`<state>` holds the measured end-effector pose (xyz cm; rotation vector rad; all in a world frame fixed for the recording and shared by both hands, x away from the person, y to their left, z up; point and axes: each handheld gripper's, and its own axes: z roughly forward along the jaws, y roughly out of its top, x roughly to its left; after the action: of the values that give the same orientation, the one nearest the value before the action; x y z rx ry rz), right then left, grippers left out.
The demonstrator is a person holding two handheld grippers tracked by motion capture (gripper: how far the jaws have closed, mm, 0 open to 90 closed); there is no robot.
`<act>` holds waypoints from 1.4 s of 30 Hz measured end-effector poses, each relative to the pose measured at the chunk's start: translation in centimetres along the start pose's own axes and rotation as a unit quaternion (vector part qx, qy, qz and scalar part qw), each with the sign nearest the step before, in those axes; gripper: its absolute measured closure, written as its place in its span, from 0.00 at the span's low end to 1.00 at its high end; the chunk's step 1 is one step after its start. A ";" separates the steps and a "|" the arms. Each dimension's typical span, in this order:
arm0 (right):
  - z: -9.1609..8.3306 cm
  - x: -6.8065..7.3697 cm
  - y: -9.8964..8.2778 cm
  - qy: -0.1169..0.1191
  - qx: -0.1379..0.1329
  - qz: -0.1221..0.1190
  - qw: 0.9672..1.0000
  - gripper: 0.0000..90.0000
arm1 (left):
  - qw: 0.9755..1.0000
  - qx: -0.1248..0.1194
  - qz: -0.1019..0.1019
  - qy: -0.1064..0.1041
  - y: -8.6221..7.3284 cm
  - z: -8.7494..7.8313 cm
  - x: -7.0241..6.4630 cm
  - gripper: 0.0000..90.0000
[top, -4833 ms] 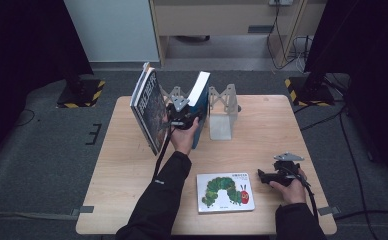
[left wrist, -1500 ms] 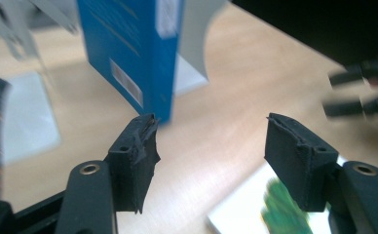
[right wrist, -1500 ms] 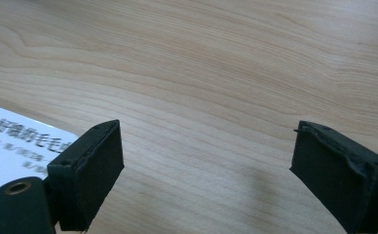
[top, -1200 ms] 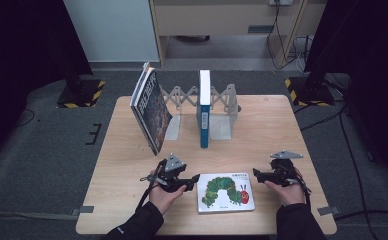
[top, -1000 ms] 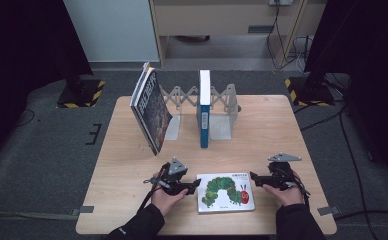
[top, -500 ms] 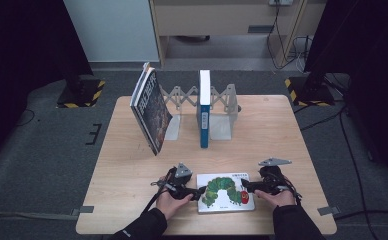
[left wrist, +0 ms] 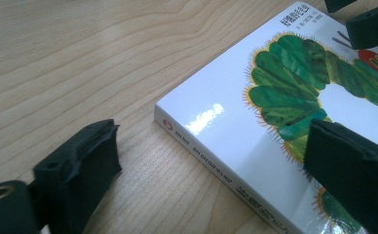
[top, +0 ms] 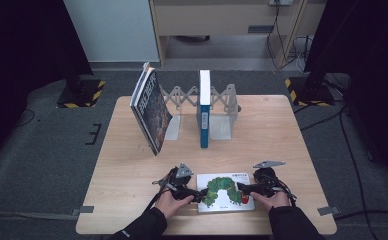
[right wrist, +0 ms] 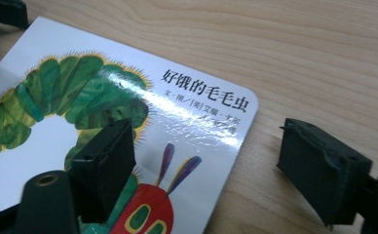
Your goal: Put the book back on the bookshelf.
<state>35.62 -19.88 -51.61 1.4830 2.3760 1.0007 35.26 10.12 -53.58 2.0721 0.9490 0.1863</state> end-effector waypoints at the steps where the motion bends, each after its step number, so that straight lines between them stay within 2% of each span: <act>1: 0.1 0.1 0.0 0.001 0.000 -0.002 1.000 0.26 | 1.000 0.000 0.000 0.000 0.0 0.0 0.0 0.04; 5: 0.4 0.2 0.0 0.010 0.007 -0.003 1.000 0.31 | 1.000 -0.002 -0.004 -0.005 0.0 -0.1 0.2 0.04; 8: 0.4 0.2 0.0 0.014 0.004 0.000 1.000 0.34 | 1.000 -0.004 -0.011 -0.016 0.0 -0.1 0.3 0.02; 9: 0.4 0.2 0.1 0.022 0.005 0.008 1.000 0.33 | 1.000 -0.005 -0.012 -0.018 0.0 -0.1 0.4 0.01; 11: 0.4 0.1 0.1 0.023 0.005 0.007 1.000 0.34 | 1.000 -0.006 -0.015 -0.018 0.0 -0.1 0.5 0.02; 13: 0.3 0.0 0.1 0.028 0.004 0.015 0.999 0.34 | 1.000 -0.004 -0.009 -0.013 0.0 -0.3 0.5 0.09; 15: 0.2 -0.1 0.1 0.031 0.002 0.018 0.999 0.34 | 0.999 0.000 -0.034 -0.030 0.1 -0.6 0.4 0.13; 16: 0.1 -0.1 0.2 0.034 -0.001 0.023 0.999 0.35 | 0.999 0.002 -0.039 -0.035 0.1 -0.6 0.3 0.17; 18: 0.0 -0.2 0.2 0.039 -0.007 0.026 0.999 0.35 | 0.999 0.008 -0.032 -0.032 0.1 -0.7 -0.1 0.19; 20: -0.1 -0.3 0.3 0.044 -0.007 0.031 0.999 0.35 | 0.999 0.016 -0.031 -0.035 0.2 -0.7 -0.4 0.28; 22: -0.2 -0.4 0.3 0.045 -0.010 0.030 0.998 0.35 | 0.998 0.018 -0.030 -0.044 0.2 -0.6 -0.8 0.28; 25: -0.3 -0.4 0.4 0.045 -0.018 0.027 0.998 0.34 | 0.999 0.019 -0.026 -0.039 0.3 -0.6 -1.0 0.28; 29: -0.3 -0.4 0.5 0.048 -0.022 0.025 0.998 0.33 | 0.998 0.022 -0.041 -0.042 0.4 -0.6 -0.7 0.30; 34: -0.3 -0.7 1.0 0.045 -0.029 0.023 0.998 0.32 | 0.999 0.014 -0.036 -0.031 0.6 -0.1 -0.9 0.29; 38: -0.6 -1.2 1.4 0.050 -0.057 0.034 0.997 0.32 | 0.999 0.004 -0.035 -0.034 0.8 0.3 -0.7 0.27; 40: -0.8 -1.2 1.5 0.056 -0.062 0.041 0.996 0.32 | 0.999 0.001 -0.033 -0.035 0.7 0.4 -0.6 0.26; 42: -1.0 -1.2 1.5 0.059 -0.072 0.038 0.995 0.32 | 0.999 0.000 -0.035 -0.035 0.7 0.4 -0.6 0.25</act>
<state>36.88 -20.97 -50.15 1.5122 2.2826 1.2812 35.42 9.18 -53.18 2.0281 0.9779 0.0761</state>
